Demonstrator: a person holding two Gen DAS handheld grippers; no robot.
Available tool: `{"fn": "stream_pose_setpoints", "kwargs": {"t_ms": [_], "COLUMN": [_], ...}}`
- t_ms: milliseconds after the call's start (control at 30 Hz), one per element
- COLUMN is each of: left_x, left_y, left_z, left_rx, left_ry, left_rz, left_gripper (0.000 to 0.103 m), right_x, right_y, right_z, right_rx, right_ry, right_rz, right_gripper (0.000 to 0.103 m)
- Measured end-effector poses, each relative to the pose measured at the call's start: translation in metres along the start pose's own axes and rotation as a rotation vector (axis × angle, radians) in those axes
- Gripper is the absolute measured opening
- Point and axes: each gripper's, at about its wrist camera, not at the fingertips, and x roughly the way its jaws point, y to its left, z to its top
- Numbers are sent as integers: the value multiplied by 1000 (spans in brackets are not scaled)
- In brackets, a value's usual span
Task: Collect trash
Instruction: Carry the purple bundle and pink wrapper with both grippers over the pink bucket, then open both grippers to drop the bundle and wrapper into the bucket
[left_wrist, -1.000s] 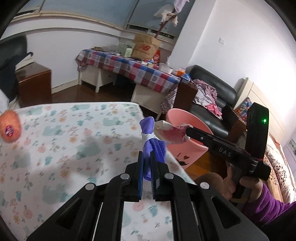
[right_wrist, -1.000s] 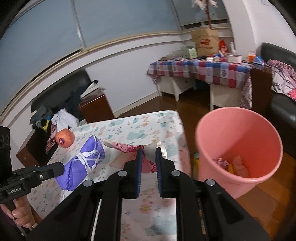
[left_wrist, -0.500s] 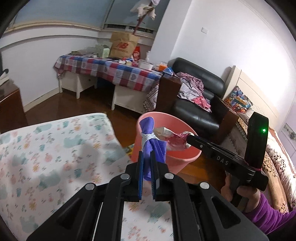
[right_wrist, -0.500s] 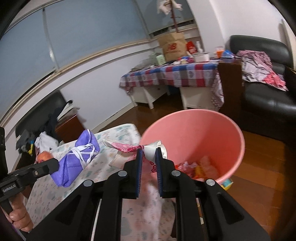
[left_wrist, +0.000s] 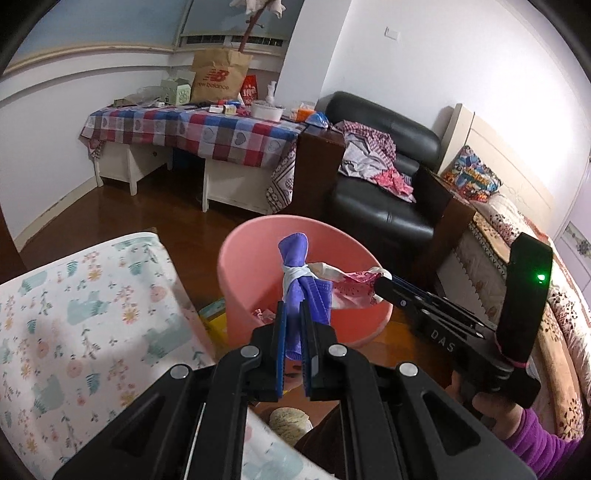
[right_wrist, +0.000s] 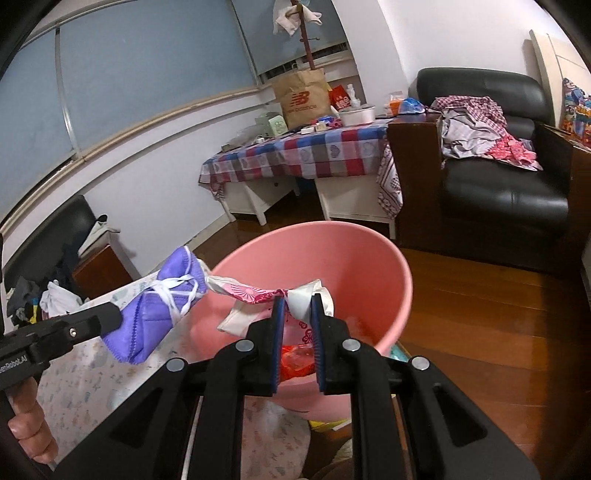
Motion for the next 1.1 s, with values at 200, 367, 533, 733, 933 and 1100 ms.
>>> {"fn": "stream_pose_setpoints", "kwargs": {"t_ms": [200, 367, 533, 733, 933, 1100], "left_x": [27, 45, 61, 71, 71, 64], "left_y": [-1, 3, 8, 8, 8, 6], "left_z": [3, 3, 6, 7, 6, 5], "left_rx": [-7, -28, -50, -53, -63, -61], "left_ry": [37, 62, 78, 92, 85, 69], "left_rz": [23, 43, 54, 51, 60, 71], "left_gripper": [6, 6, 6, 7, 12, 32], "right_x": [6, 10, 15, 18, 18, 19], "right_y": [-6, -10, -10, -8, -8, -8], "right_z": [-3, -6, -6, -7, -7, -7], "right_rx": [-18, -17, -17, -22, -21, -23], "right_ry": [11, 19, 30, 39, 42, 52], "right_rz": [-21, -31, -34, -31, -32, -34], "right_gripper": [15, 15, 15, 15, 15, 15]}}
